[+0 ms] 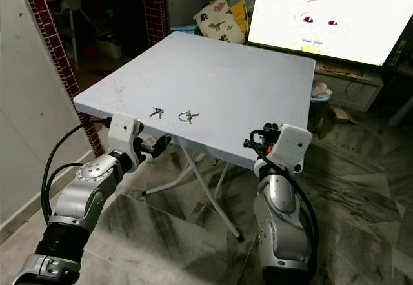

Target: Hang keys on a hook

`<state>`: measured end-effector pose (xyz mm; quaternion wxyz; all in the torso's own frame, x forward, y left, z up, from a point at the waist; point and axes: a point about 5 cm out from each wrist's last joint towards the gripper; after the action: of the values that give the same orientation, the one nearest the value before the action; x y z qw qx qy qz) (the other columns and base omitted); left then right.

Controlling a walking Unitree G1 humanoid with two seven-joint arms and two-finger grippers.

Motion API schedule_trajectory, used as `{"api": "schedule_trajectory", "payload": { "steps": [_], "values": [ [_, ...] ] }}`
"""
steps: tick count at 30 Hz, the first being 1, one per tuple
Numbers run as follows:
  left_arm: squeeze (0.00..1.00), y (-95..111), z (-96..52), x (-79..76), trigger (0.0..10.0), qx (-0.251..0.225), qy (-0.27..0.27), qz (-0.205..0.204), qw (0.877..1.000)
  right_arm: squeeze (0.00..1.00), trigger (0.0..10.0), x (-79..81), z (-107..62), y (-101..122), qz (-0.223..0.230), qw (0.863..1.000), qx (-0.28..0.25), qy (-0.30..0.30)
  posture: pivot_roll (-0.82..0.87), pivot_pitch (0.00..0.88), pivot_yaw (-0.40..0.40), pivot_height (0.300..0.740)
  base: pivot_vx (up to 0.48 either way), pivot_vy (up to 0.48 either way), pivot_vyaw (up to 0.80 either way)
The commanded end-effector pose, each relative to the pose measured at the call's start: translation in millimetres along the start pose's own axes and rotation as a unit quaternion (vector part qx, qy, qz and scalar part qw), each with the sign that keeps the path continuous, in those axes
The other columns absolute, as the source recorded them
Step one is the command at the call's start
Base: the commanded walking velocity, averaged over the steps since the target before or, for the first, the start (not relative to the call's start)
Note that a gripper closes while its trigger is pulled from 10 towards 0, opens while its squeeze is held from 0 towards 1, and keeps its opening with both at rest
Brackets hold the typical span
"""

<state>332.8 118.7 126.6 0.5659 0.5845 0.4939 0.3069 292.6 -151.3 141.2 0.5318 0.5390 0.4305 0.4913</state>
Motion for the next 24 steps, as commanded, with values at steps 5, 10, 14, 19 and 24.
{"api": "schedule_trajectory", "payload": {
  "steps": [5,10,14,19,24],
  "values": [
    [0.00,-5,-2.8,-5.4,10.0,-0.005,0.004,-0.007,1.000,0.00,10.0,2.7,6.6,7,-0.016,1.000,-0.006,0.016,0.04,0.000,-0.066,0.740,0.000,0.000,0.00],
    [0.00,-7,-3.4,-7.6,10.0,-0.005,0.005,-0.012,1.000,0.00,10.0,5.4,6.7,8,-0.018,1.000,-0.006,0.021,0.04,0.000,-0.074,0.740,0.000,-0.281,0.00],
    [0.00,-6,-2.8,-6.7,10.0,-0.007,0.008,-0.014,1.000,0.00,10.0,9.1,4.4,7,-0.020,0.999,-0.004,0.030,0.03,0.000,-0.081,0.740,0.000,-0.472,0.00],
    [0.00,-6,-2.5,-5.6,10.0,-0.007,0.010,-0.016,1.000,0.00,10.0,13.2,1.9,7,-0.028,0.998,-0.005,0.047,0.03,0.000,-0.082,0.740,0.000,-0.472,0.00],
    [0.00,-7,-2.2,-6.6,10.0,-0.012,0.014,-0.030,0.999,0.00,10.0,11.8,1.4,8,-0.031,0.998,-0.006,0.050,0.02,0.000,-0.088,0.740,0.000,-0.189,0.00]
  ]
}}
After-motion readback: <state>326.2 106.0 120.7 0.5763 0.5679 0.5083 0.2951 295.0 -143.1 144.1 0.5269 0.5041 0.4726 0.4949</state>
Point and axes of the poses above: a point about 5 cm out from each wrist's last joint towards the gripper, its own z axis pointing out of the wrist towards the gripper, its own y axis along the axis of the wrist's last joint, x = y × z, and after that the axes turned 8 degrees about -z, right-handed
